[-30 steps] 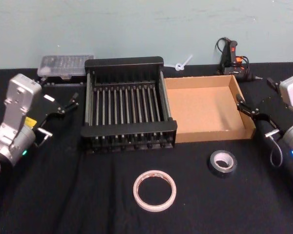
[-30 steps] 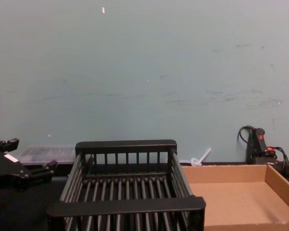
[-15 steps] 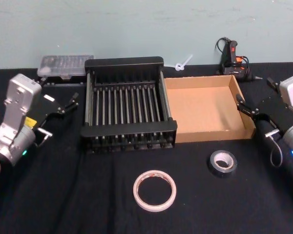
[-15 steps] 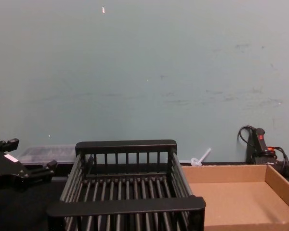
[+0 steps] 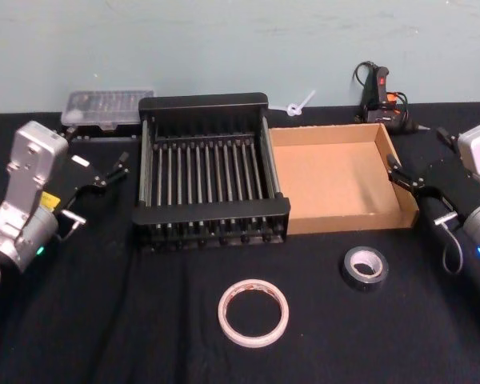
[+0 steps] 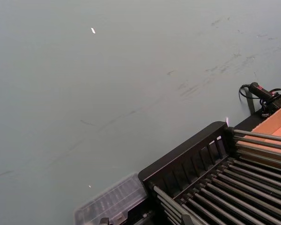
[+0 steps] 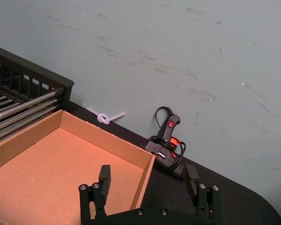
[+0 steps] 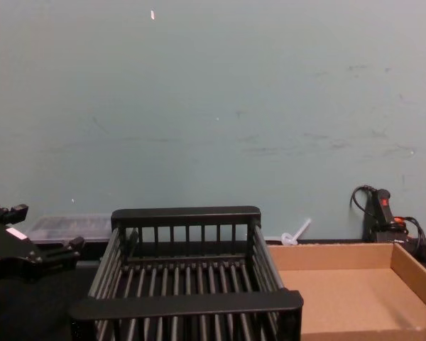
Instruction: Pick up the white tape and place it into the black box , Pick up the silver tape and place it into the brown box.
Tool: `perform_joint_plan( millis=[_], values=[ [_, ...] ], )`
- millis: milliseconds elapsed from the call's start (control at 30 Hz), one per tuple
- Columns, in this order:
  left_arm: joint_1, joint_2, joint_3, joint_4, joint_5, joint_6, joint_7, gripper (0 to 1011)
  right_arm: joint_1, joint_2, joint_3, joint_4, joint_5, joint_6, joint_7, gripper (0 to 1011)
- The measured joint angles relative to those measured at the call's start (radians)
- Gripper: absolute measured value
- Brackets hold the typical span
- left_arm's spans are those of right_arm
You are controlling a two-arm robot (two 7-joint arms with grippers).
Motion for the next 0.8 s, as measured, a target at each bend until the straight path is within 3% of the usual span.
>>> perform_joint_plan(
  millis=[800],
  values=[
    [0.0,0.0,0.0,0.0,0.0,0.0,0.0,1001,0.0,0.0,0.0,0.0,0.0,0.0,0.0,1002]
  ],
)
